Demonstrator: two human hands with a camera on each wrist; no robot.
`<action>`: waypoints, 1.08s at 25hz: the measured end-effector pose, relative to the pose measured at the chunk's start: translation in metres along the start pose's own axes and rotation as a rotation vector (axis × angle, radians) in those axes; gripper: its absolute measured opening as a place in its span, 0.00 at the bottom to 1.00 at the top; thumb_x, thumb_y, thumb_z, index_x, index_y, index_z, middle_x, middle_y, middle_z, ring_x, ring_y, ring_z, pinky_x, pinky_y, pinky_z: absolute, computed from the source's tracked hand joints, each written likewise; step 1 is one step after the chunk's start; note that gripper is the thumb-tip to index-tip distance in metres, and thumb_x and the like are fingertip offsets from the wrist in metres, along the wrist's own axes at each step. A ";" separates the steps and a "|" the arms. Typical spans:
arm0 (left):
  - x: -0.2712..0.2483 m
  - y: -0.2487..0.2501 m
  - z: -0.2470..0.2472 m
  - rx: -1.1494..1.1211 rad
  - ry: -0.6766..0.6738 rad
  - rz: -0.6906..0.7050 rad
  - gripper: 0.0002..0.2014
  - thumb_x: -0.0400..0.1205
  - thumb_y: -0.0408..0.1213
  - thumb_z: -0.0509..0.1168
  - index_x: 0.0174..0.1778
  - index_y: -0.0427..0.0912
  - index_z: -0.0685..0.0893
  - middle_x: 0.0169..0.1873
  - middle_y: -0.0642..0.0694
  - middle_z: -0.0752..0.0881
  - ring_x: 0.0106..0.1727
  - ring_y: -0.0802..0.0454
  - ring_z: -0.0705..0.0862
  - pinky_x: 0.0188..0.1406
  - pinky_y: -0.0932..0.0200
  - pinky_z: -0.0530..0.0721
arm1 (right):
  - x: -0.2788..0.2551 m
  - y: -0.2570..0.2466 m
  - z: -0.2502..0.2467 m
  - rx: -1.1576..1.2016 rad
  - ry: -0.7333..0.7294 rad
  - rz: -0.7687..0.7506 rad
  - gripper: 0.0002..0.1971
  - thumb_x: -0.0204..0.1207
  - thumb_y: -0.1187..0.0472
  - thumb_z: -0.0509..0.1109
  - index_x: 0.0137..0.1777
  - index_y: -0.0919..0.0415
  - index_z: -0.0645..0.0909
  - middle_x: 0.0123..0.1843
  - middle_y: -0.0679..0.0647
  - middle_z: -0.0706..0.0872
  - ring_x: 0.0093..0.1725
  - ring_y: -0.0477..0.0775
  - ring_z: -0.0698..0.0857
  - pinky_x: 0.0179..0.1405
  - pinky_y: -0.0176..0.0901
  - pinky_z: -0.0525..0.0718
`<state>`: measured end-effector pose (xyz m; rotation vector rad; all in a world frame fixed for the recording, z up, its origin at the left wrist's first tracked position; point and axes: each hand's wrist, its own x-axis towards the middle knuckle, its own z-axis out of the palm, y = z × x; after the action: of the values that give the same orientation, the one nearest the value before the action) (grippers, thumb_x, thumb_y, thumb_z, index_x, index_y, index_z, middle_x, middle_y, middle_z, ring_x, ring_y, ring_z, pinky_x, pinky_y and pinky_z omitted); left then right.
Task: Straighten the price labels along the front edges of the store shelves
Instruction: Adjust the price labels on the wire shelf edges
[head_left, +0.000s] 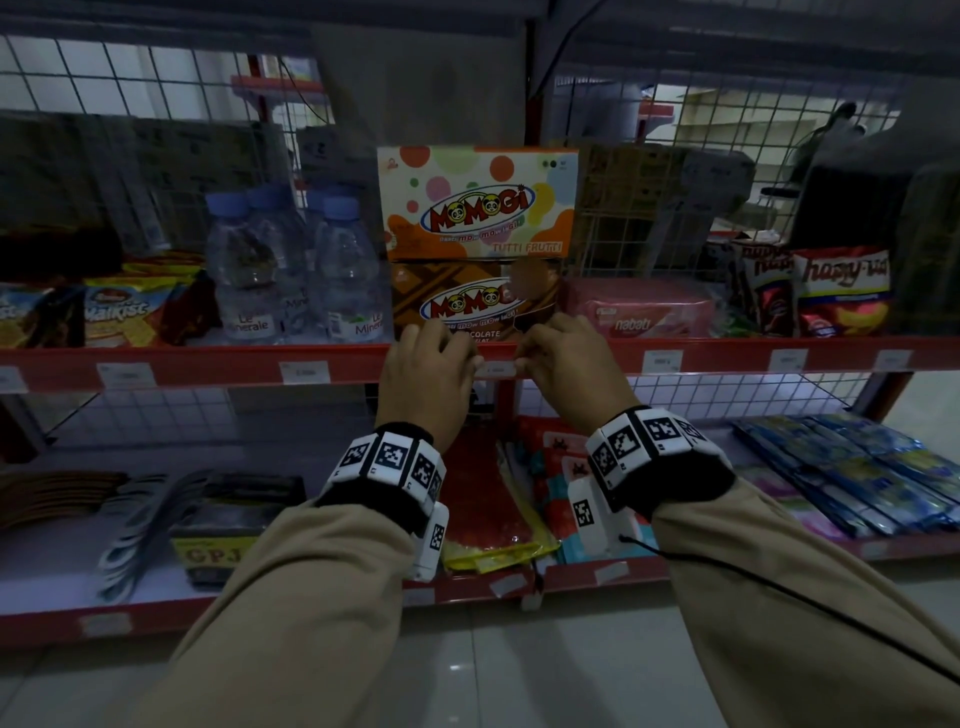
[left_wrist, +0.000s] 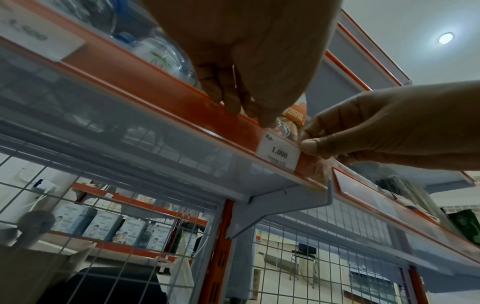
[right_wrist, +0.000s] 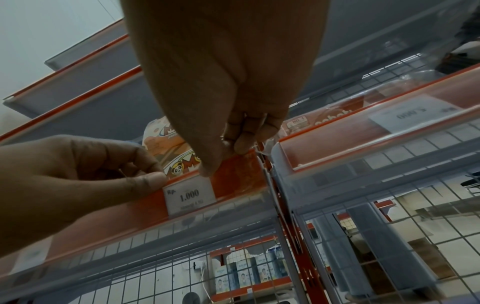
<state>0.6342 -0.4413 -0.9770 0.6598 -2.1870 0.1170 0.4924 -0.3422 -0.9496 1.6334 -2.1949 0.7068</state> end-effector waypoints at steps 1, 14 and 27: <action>-0.001 0.000 0.000 -0.006 0.003 0.004 0.08 0.82 0.39 0.64 0.48 0.38 0.83 0.45 0.40 0.80 0.46 0.41 0.76 0.44 0.47 0.75 | -0.001 0.001 0.000 0.012 0.020 -0.001 0.07 0.78 0.58 0.69 0.53 0.57 0.83 0.54 0.55 0.81 0.56 0.58 0.74 0.55 0.54 0.76; -0.024 -0.003 0.006 0.095 0.010 0.054 0.23 0.75 0.38 0.67 0.68 0.41 0.78 0.61 0.40 0.79 0.63 0.39 0.75 0.58 0.46 0.74 | -0.042 0.029 0.025 0.177 0.302 -0.059 0.05 0.75 0.64 0.72 0.50 0.59 0.84 0.51 0.55 0.80 0.54 0.56 0.75 0.52 0.46 0.74; -0.181 0.041 0.103 0.011 -0.607 0.003 0.25 0.78 0.38 0.61 0.74 0.48 0.70 0.72 0.48 0.71 0.71 0.45 0.69 0.69 0.50 0.65 | -0.208 0.068 0.170 0.467 -0.228 0.347 0.11 0.75 0.67 0.69 0.57 0.60 0.83 0.50 0.56 0.90 0.50 0.55 0.87 0.51 0.45 0.84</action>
<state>0.6362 -0.3610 -1.1739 0.7695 -2.7671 -0.0839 0.4964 -0.2557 -1.2132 1.6105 -2.6653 1.2655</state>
